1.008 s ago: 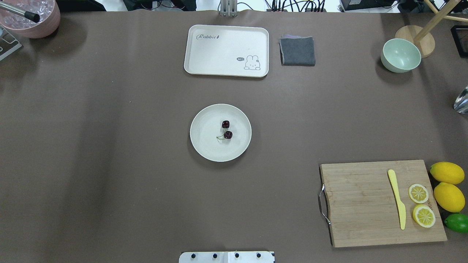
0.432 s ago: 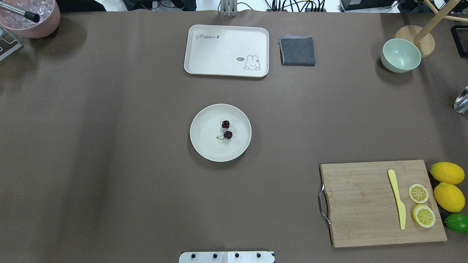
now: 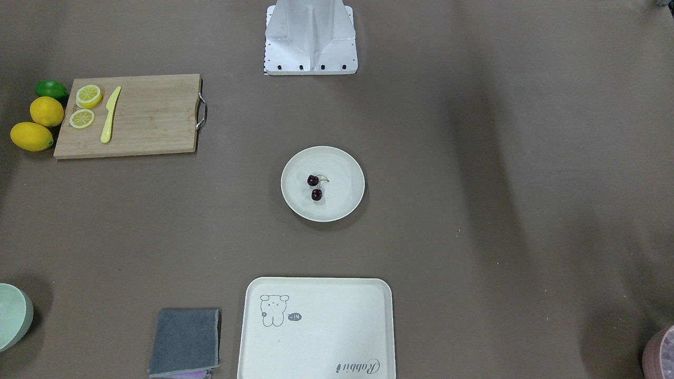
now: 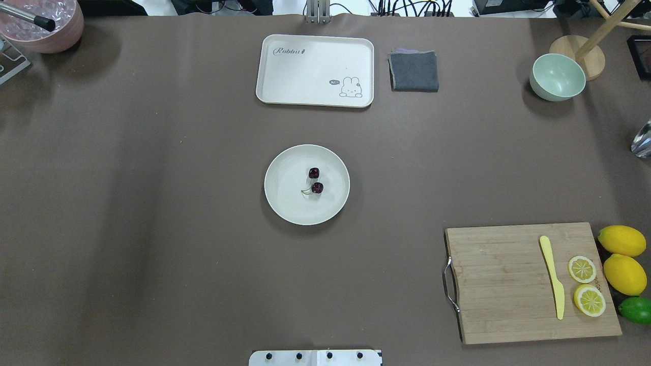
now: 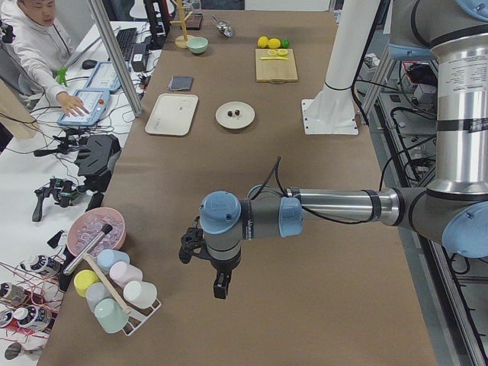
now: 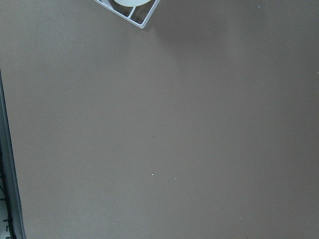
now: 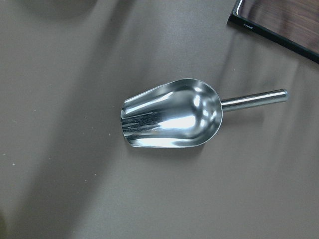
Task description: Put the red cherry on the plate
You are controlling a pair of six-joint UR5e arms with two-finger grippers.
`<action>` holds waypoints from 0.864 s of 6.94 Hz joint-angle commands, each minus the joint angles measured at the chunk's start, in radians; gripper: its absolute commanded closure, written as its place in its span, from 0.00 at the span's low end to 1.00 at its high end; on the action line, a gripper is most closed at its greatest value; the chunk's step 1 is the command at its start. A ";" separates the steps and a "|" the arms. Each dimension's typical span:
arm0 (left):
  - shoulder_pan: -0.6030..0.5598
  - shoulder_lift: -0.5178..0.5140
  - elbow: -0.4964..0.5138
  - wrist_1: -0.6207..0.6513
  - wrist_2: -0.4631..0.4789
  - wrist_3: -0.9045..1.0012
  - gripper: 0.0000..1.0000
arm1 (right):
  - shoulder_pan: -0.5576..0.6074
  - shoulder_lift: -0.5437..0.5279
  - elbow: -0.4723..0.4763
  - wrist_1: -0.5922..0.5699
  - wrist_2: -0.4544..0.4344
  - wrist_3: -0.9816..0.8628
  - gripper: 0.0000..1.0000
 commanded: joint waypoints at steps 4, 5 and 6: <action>0.000 0.000 -0.002 0.000 0.000 0.000 0.02 | 0.000 0.002 0.002 0.001 0.002 0.000 0.00; 0.000 0.003 -0.003 0.000 0.000 0.002 0.02 | 0.000 0.002 0.002 0.001 0.002 0.000 0.00; 0.000 0.003 -0.003 0.000 0.000 0.002 0.02 | 0.000 0.000 0.009 0.000 0.002 0.000 0.00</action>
